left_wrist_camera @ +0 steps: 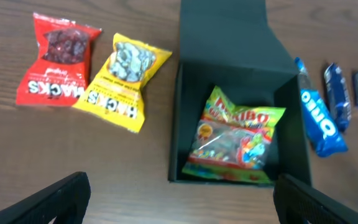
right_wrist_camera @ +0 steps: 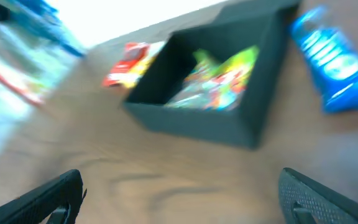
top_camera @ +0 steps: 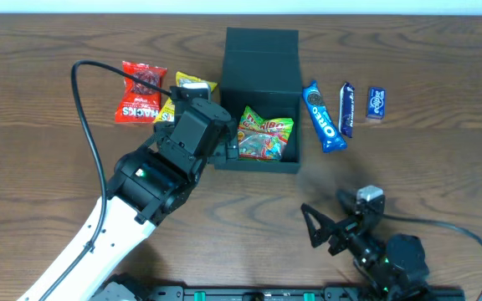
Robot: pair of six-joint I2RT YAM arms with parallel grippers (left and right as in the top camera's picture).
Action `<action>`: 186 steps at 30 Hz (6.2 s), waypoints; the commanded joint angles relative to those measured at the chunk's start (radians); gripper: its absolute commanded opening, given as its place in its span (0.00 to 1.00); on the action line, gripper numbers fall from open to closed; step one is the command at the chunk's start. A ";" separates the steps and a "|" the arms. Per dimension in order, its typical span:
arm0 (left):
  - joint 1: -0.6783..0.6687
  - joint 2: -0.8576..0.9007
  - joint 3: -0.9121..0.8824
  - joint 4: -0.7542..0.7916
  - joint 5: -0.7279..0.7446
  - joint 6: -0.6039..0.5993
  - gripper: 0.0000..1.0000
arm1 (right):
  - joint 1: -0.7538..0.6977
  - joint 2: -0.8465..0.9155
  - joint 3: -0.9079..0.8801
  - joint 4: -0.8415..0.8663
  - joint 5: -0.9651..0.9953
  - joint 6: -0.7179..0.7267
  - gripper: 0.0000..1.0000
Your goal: Pack container
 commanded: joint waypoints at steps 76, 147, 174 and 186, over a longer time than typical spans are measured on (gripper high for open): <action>0.467 -0.149 0.005 -0.201 0.445 0.169 0.95 | 0.148 1.875 1.033 0.065 0.287 -0.257 0.01; 0.467 -0.130 0.005 -0.201 0.435 0.169 0.95 | -0.179 1.788 1.178 -0.329 0.375 -0.467 0.27; 0.467 -0.130 0.005 -0.201 0.435 0.169 0.95 | -0.174 2.006 1.174 -0.221 0.355 -0.544 0.30; 0.467 -0.130 0.005 -0.201 0.436 0.169 0.95 | -0.173 1.955 1.223 -0.261 0.251 -0.494 0.12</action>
